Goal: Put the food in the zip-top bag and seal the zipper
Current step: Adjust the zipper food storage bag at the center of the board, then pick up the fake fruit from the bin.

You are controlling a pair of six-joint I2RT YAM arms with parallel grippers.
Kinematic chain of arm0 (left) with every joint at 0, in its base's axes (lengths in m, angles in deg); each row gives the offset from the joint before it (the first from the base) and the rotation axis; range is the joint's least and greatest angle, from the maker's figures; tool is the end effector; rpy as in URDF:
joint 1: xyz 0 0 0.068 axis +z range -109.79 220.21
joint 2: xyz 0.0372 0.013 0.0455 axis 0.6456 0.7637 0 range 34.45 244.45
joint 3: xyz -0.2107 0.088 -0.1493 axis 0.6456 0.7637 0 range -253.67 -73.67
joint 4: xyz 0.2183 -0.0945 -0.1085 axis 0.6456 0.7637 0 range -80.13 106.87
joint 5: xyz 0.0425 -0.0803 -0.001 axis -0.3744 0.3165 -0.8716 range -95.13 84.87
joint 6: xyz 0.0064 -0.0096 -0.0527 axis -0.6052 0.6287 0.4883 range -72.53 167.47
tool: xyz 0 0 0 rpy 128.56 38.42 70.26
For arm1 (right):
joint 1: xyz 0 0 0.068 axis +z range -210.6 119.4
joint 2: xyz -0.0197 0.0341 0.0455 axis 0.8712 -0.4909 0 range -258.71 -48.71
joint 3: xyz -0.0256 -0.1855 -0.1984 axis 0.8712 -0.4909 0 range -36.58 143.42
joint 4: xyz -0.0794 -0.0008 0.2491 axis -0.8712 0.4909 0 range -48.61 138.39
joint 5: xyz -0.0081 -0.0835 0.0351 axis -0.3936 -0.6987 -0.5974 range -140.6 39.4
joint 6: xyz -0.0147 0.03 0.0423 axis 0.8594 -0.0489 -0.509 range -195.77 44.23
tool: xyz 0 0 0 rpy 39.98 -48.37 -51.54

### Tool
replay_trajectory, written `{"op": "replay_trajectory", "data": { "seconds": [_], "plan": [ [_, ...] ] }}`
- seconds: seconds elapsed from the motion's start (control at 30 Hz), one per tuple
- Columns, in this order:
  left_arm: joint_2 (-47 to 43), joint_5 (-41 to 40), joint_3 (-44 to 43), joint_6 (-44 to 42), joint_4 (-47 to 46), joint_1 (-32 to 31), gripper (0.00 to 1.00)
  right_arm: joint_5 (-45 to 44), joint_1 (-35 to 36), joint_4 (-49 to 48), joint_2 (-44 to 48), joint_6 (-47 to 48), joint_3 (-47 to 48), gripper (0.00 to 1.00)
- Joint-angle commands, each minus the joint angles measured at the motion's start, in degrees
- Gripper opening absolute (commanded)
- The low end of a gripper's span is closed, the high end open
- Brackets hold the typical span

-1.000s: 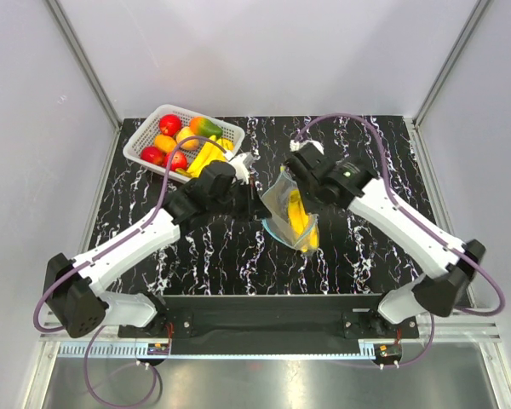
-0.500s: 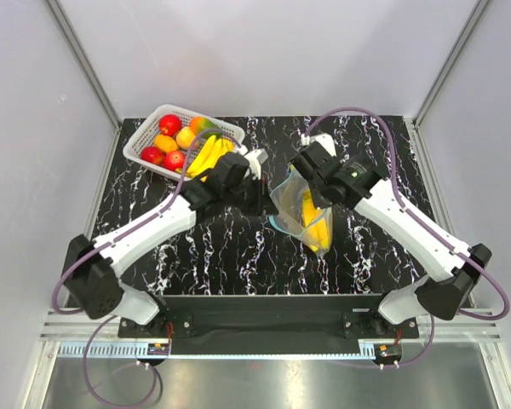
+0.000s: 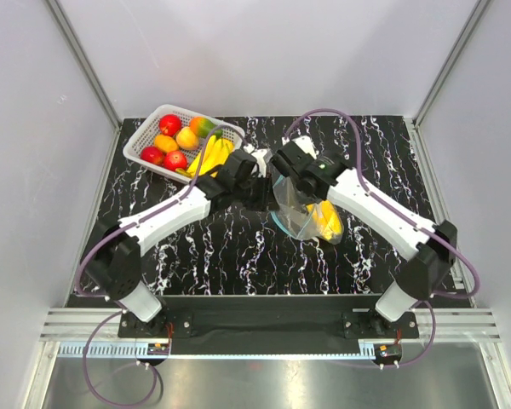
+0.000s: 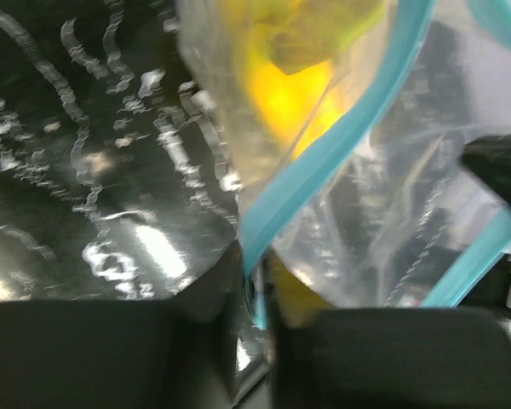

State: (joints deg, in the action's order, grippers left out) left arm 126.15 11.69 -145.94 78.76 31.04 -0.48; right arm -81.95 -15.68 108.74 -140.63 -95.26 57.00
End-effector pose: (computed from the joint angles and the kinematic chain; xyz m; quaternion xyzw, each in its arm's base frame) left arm 0.2669 -0.2431 0.2820 0.1346 0.8907 -0.3504 0.2563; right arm 0.2362 0.2094 0.3493 -0.1517 0.9307 -0.1155 0.3123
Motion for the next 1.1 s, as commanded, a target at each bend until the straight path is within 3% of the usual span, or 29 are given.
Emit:
{"op": "replay_trajectory", "data": {
  "seconds": [0.0, 0.03, 0.07, 0.17, 0.33, 0.5, 0.77, 1.0, 1.07],
  "plan": [
    [-3.89, -6.61, 3.35, -2.28, -3.42, 0.08, 0.29, 0.41, -0.28, -4.07, -2.03, 0.76, 0.46, 0.00],
    [-4.86, -8.28, 3.62, -2.89, -2.81, 0.08, 0.34, 0.76, -0.28, -4.42, -2.12, 1.11, 0.55, 0.00],
    [-7.13, -11.69, 3.63, -3.25, -1.84, 0.08, 0.48, 1.20, -0.28, -5.21, -2.21, 1.29, 0.81, 0.00],
    [-10.48, -20.04, 2.93, -4.66, 2.90, 0.26, 0.72, 1.82, -0.37, -6.18, -1.86, 1.73, 1.52, 0.00],
    [-19.88, -28.94, 5.98, -4.31, 5.21, 4.54, 0.98, 2.26, -0.37, -6.53, -1.51, 2.08, 2.57, 0.00],
    [-22.10, -28.24, 5.49, -1.60, 4.22, 13.78, 0.99, 3.32, -0.37, -6.80, -0.81, 2.96, 2.83, 0.00],
    [-4.00, -32.56, -7.27, 4.83, 4.59, 26.00, 0.99, 4.90, -0.37, -6.71, 0.60, 4.02, 2.57, 0.00],
    [10.57, -27.19, -14.74, 13.43, -5.33, 31.01, 0.99, 6.13, -0.45, -7.58, 1.13, 4.63, 1.43, 0.00],
    [13.05, -24.48, -13.61, 14.76, -14.42, 32.16, 0.99, 6.39, -0.37, -8.11, 1.39, 4.81, 0.90, 0.00]
  ]
}}
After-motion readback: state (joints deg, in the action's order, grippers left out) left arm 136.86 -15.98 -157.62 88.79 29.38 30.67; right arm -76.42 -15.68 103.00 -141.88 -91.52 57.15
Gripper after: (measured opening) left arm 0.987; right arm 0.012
